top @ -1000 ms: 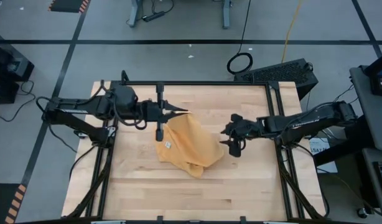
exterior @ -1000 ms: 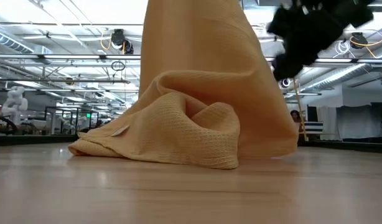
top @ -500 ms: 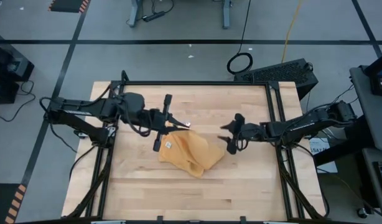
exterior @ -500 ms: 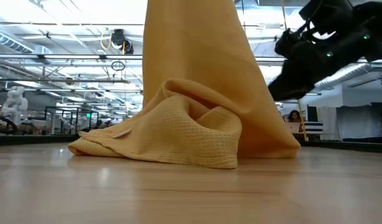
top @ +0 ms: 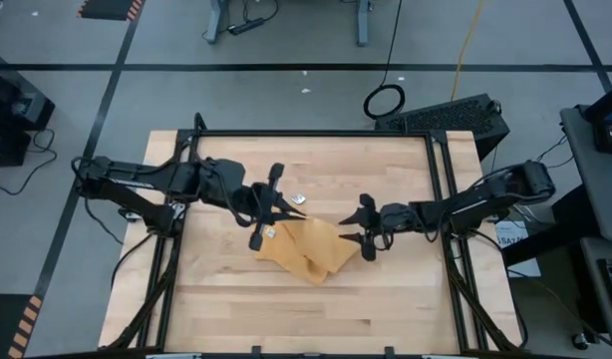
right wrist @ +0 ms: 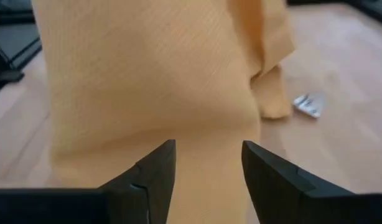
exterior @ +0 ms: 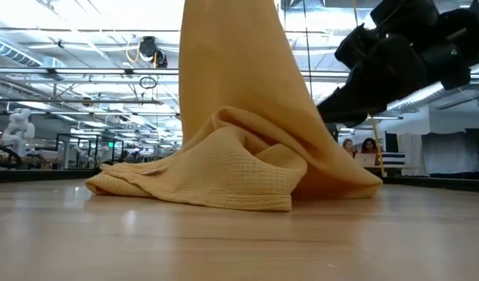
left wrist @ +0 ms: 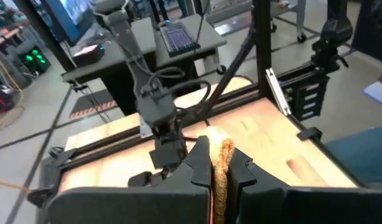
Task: Roll towel
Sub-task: Fold the yellow towel
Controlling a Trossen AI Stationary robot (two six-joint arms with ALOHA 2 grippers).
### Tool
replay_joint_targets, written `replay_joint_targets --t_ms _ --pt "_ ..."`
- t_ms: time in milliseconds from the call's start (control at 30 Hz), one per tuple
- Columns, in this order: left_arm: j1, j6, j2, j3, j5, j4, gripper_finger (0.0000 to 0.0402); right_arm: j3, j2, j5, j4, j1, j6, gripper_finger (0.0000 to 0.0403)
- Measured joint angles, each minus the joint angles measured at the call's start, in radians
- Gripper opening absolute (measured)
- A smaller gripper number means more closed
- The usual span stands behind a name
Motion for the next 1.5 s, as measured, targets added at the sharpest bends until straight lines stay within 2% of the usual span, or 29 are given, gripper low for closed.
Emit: replay_joint_targets --t_ms 133,200,433,533,767,1000,1267,1367,1500 --pt "-0.033 -0.002 0.013 0.001 0.001 -0.039 0.0004 0.005 0.08 -0.007 0.008 0.007 0.025 0.0166" --pt "-0.049 -0.003 0.018 0.0 0.001 -0.058 0.0004 0.005 0.109 -0.044 0.008 0.01 0.047 0.0164" --pt "-0.072 -0.029 0.027 -0.001 -0.006 -0.103 0.0004 0.005 0.121 -0.374 0.008 0.039 0.142 0.0164" --pt "-0.076 -0.042 0.024 -0.022 -0.007 -0.099 0.0004 0.006 0.099 -0.433 -0.007 0.049 0.159 0.0164" --pt "-0.096 -0.08 0.026 -0.071 0.014 -0.175 0.0004 0.005 0.028 -0.245 -0.168 0.048 0.135 0.0164" --pt "-0.147 -0.081 0.026 -0.111 0.068 -0.25 0.0004 0.005 -0.08 -0.114 -0.377 0.046 0.12 0.0164" --pt "-0.185 -0.085 0.025 -0.128 0.07 -0.249 0.0004 0.005 -0.098 0.109 -0.458 0.046 0.205 0.0164" --pt "-0.187 -0.089 0.025 -0.128 0.059 -0.248 0.0004 0.005 -0.063 0.113 -0.459 0.044 0.23 0.0164" --pt "-0.187 -0.107 0.025 -0.128 0.031 -0.25 0.0004 0.005 -0.008 -0.008 -0.425 0.049 0.229 0.0162"
